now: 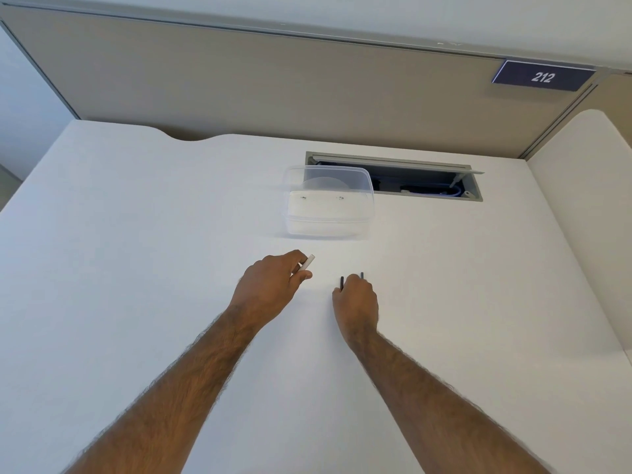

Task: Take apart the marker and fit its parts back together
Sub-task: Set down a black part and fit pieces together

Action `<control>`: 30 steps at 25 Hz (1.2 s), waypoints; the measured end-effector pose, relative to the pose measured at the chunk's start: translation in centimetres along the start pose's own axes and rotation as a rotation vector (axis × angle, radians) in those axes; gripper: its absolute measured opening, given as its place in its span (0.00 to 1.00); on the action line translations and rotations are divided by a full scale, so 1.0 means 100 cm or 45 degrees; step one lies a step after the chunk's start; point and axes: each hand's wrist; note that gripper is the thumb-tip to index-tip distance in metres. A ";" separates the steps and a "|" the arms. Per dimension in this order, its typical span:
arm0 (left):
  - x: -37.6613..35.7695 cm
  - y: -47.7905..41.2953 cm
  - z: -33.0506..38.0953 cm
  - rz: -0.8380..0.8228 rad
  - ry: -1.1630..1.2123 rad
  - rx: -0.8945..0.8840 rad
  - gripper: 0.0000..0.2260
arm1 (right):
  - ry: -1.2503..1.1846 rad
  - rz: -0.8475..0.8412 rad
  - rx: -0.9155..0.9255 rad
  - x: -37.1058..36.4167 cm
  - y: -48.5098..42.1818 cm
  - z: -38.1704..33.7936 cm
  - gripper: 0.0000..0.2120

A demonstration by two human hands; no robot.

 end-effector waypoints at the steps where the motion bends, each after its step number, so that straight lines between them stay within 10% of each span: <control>1: -0.001 -0.001 -0.001 0.001 -0.001 0.003 0.07 | 0.000 -0.012 -0.001 0.000 0.000 0.000 0.08; 30: -0.008 0.000 -0.007 0.023 -0.025 -0.044 0.08 | -0.023 -0.121 -0.035 0.011 -0.004 -0.004 0.05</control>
Point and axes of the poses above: each hand's wrist, its own y-axis away from the middle knuckle, its own x-axis out of the back of the hand, z = x × y, and after that the axes turned 1 degree about z, right-handed
